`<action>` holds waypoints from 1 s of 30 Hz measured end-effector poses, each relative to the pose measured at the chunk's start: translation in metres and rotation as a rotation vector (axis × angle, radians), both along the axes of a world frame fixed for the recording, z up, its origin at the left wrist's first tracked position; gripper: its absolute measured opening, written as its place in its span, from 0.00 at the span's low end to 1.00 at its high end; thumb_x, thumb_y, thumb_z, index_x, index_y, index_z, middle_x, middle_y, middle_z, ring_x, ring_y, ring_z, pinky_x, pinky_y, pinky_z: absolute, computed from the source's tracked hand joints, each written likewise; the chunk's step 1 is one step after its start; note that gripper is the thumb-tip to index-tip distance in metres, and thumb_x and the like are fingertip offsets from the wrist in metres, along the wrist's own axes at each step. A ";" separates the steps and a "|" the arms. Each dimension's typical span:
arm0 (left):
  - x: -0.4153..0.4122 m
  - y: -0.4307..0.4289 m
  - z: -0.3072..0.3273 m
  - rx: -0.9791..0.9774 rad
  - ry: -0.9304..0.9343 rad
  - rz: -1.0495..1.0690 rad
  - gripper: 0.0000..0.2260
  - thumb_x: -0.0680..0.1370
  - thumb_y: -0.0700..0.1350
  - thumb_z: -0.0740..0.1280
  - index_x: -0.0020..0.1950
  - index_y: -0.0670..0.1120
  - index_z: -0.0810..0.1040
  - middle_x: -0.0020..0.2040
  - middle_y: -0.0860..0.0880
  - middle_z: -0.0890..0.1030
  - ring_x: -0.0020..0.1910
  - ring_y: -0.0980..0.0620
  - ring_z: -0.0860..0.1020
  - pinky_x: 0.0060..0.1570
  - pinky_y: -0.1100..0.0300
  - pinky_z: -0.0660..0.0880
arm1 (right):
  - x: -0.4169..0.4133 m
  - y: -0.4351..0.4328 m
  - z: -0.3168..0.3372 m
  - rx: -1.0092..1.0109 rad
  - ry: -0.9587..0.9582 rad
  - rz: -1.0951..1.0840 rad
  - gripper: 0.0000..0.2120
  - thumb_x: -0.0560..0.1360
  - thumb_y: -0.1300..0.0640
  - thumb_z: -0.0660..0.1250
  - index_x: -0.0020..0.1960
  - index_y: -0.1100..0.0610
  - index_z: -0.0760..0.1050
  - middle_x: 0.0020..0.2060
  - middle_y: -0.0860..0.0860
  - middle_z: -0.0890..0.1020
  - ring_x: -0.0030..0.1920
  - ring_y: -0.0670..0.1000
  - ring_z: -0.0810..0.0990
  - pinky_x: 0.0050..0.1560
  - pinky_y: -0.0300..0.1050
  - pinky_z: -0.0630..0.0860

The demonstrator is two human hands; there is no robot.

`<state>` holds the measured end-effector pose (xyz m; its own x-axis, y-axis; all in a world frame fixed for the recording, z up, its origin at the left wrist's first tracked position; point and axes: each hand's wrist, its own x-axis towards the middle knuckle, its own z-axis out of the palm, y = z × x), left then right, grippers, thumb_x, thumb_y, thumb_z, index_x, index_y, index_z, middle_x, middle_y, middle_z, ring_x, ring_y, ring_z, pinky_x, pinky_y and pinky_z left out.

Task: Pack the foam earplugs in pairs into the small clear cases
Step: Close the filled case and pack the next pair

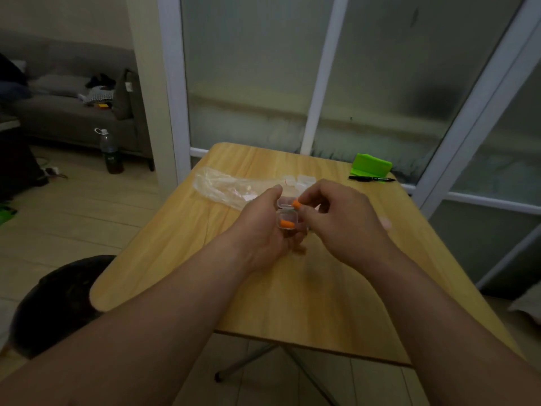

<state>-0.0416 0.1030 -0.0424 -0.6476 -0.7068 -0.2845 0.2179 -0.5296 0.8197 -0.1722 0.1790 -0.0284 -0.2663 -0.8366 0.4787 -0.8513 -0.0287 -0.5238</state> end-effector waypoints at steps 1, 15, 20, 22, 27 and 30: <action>-0.001 0.001 -0.001 -0.008 0.013 -0.013 0.27 0.88 0.59 0.52 0.73 0.39 0.74 0.40 0.43 0.77 0.32 0.50 0.75 0.38 0.54 0.73 | 0.002 0.001 -0.002 0.021 0.044 0.003 0.02 0.77 0.54 0.74 0.49 0.47 0.82 0.44 0.42 0.81 0.43 0.41 0.78 0.41 0.38 0.69; -0.003 -0.001 -0.008 -0.028 0.041 -0.027 0.30 0.87 0.59 0.54 0.77 0.36 0.70 0.44 0.41 0.74 0.35 0.49 0.72 0.53 0.44 0.72 | 0.003 -0.001 -0.009 0.053 0.103 0.024 0.04 0.78 0.53 0.73 0.52 0.47 0.84 0.48 0.44 0.77 0.47 0.43 0.77 0.44 0.36 0.69; -0.001 -0.001 -0.002 -0.031 0.021 -0.071 0.28 0.87 0.60 0.52 0.70 0.39 0.75 0.39 0.44 0.73 0.33 0.50 0.70 0.37 0.55 0.68 | -0.006 -0.006 -0.007 -0.065 -0.134 -0.032 0.03 0.80 0.55 0.71 0.52 0.49 0.82 0.46 0.43 0.82 0.44 0.41 0.79 0.44 0.39 0.72; 0.001 0.001 -0.001 -0.021 0.044 -0.119 0.27 0.87 0.61 0.51 0.67 0.41 0.76 0.38 0.45 0.71 0.33 0.51 0.69 0.37 0.56 0.66 | -0.008 -0.007 -0.008 -0.042 -0.197 -0.024 0.10 0.81 0.54 0.69 0.62 0.49 0.81 0.52 0.43 0.83 0.49 0.41 0.80 0.50 0.43 0.77; 0.005 -0.001 0.000 0.014 0.050 -0.111 0.33 0.86 0.64 0.51 0.72 0.37 0.76 0.40 0.44 0.75 0.34 0.50 0.74 0.39 0.56 0.71 | 0.001 -0.003 -0.008 0.027 -0.155 0.085 0.10 0.84 0.50 0.66 0.63 0.46 0.82 0.56 0.42 0.81 0.54 0.39 0.80 0.52 0.39 0.77; 0.010 -0.007 0.003 0.045 0.070 -0.076 0.33 0.87 0.63 0.52 0.73 0.37 0.74 0.49 0.41 0.83 0.40 0.48 0.83 0.46 0.55 0.78 | 0.008 0.002 -0.008 0.042 -0.136 0.145 0.06 0.80 0.49 0.72 0.56 0.46 0.84 0.52 0.42 0.82 0.50 0.40 0.81 0.47 0.38 0.79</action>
